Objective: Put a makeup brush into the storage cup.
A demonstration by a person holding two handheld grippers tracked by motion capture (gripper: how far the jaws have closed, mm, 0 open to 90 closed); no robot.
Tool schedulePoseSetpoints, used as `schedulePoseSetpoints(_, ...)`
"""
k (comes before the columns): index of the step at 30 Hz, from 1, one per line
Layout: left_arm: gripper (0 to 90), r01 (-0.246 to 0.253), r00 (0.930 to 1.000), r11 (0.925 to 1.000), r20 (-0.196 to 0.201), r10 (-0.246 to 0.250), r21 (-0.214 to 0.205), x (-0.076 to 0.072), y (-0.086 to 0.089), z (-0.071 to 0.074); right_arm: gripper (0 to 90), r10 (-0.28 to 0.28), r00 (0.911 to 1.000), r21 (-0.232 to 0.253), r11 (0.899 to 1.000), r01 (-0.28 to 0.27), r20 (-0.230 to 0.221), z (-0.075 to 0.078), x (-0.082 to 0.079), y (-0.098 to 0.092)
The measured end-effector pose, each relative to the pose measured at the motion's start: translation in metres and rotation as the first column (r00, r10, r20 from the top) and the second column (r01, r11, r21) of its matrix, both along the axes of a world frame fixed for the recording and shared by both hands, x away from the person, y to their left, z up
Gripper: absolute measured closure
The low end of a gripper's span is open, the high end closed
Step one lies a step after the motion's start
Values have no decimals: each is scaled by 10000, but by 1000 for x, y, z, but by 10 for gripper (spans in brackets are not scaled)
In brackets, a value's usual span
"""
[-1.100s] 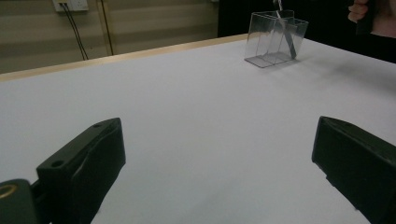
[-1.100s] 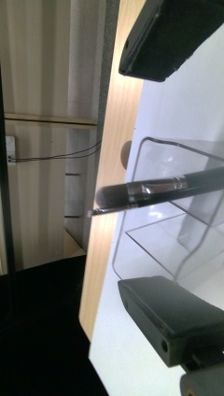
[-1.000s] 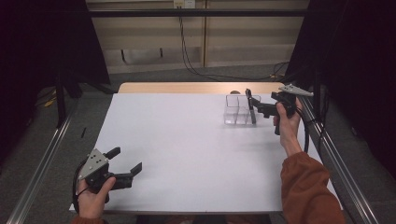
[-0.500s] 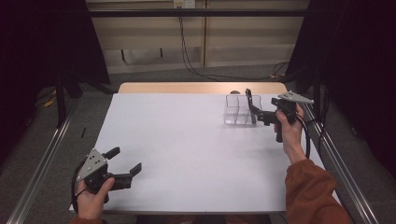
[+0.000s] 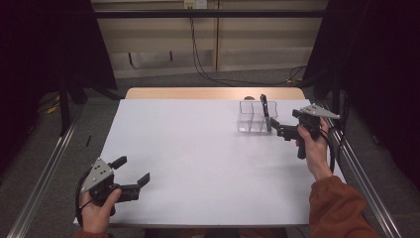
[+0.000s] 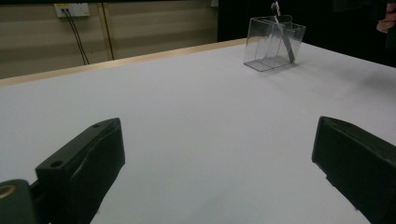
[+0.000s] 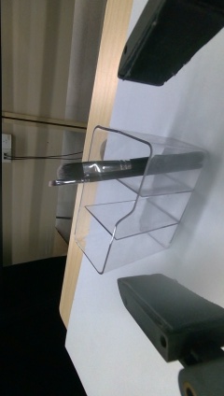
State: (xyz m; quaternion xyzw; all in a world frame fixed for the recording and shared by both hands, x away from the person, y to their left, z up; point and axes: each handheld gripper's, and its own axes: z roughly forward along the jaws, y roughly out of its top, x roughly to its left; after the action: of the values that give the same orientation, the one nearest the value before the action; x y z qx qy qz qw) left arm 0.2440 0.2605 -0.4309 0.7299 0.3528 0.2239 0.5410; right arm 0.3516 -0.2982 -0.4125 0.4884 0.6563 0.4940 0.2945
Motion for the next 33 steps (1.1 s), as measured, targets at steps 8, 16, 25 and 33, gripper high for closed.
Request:
schedulePoseSetpoints(8, 25, 23, 10000, 10000, 15, -23, -1, 0, -1, 0, 13, 179, 9997, 198, 9996, -182, 134, -1, -18, -3)
schedulePoseSetpoints(16, 25, 45, 10000, 10000, 12, -46, 47, 0, -1, 0, 22, 193, 9996, 156, 9997, -196, 218, -10, -39, 1)
schedulePoseSetpoints(25, 25, 43, 10000, 10000, 41, -44, 67, -1, -1, 0, 27, 49, 9994, 108, 9999, -53, 350, -19, -59, 2)
schedulePoseSetpoints(33, 25, 7, 10000, 10000, 29, -7, 33, -1, -1, -1, 29, 77, 9991, 113, 9999, -81, 411, -23, -79, 2)
